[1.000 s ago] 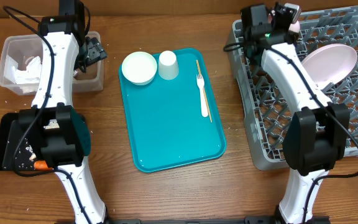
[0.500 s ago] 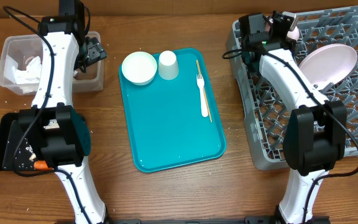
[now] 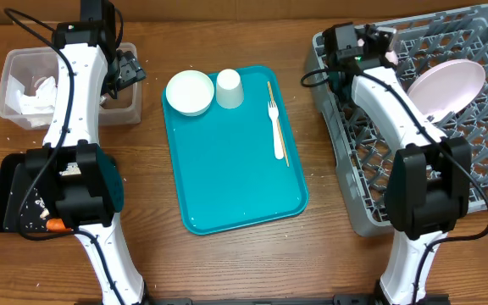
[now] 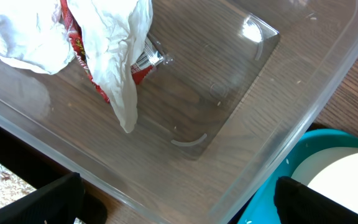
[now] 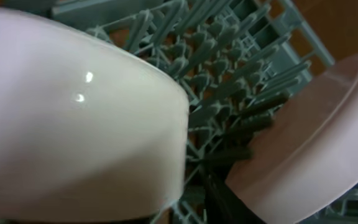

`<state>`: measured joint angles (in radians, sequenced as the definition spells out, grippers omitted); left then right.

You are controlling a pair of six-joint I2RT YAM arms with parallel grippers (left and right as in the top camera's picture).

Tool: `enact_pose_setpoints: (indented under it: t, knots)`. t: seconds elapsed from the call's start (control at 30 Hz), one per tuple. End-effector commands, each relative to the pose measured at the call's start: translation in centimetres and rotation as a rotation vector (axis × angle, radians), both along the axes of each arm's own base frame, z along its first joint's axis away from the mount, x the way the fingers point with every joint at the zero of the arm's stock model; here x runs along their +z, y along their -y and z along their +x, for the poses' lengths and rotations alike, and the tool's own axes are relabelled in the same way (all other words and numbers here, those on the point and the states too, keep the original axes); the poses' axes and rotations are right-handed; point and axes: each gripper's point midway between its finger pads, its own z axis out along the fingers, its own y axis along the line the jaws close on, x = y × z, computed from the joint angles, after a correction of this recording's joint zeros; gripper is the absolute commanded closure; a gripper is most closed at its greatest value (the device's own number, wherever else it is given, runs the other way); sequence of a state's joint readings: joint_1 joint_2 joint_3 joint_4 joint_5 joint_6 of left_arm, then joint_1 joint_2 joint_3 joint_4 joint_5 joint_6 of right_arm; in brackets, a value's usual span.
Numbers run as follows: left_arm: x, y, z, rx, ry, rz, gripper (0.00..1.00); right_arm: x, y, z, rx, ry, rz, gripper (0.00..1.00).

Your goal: Sort waste into correct bins and load items into the dishwasher rack

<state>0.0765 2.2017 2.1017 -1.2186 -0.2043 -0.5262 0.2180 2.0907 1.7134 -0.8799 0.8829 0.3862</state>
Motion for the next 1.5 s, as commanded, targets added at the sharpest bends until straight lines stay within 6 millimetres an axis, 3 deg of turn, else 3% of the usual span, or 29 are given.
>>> enact_pose_setpoints:
  t: [0.0, 0.07, 0.13, 0.27, 0.37, 0.43, 0.53, 0.63, 0.7, 1.03, 1.23, 1.47]
  knots:
    - [1.0, 0.0, 0.4, 0.023, 0.034, -0.007, 0.0, -0.1, -2.2, 0.3, 0.054, -0.019, 0.123, 0.55]
    - [1.0, 0.0, 0.4, 0.023, 0.034, -0.007, 0.0, 0.4, -2.9, 0.3, 0.073, -0.026, 0.171, 0.53]
    - [1.0, -0.1, 0.4, 0.024, 0.034, -0.007, 0.0, 1.5, -3.6, 0.3, 0.093, -0.028, 0.229, 0.44]
    - [1.0, -0.1, 0.4, 0.024, 0.034, -0.007, 0.0, 4.2, -5.5, 0.0, 0.144, -0.025, 0.364, 0.42]
    - [1.0, 0.0, 0.4, 0.023, 0.034, -0.007, 0.0, 8.0, -7.8, -0.8, 0.217, -0.006, 0.515, 0.37]
    - [1.0, 0.0, 0.4, 0.023, 0.034, -0.007, 0.0, 10.4, -8.1, -0.7, 0.238, 0.046, 0.538, 0.37]
    - [1.0, -0.1, 0.4, 0.024, 0.034, -0.007, 0.0, 11.1, -7.7, 0.1, 0.239, 0.094, 0.542, 0.5]
    - [1.0, -0.1, 0.4, 0.024, 0.034, -0.007, 0.0, 10.0, -7.1, 0.9, 0.222, 0.087, 0.541, 0.73]
    - [1.0, 0.0, 0.4, 0.023, 0.034, -0.007, 0.0, 9.0, -6.7, 1.3, 0.208, 0.073, 0.542, 0.77]
    - [1.0, 0.0, 0.4, 0.023, 0.034, -0.007, 0.0, 2.0, -4.5, 2.6, 0.129, -0.054, 0.569, 0.82]
    - [1.0, -0.1, 0.4, 0.024, 0.034, -0.007, 0.0, 1.0, -4.1, 2.2, 0.113, -0.086, 0.587, 0.82]
    - [1.0, -0.1, 0.4, 0.024, 0.034, -0.007, 0.0, 0.3, -4.0, 0.4, 0.097, -0.17, 0.588, 0.82]
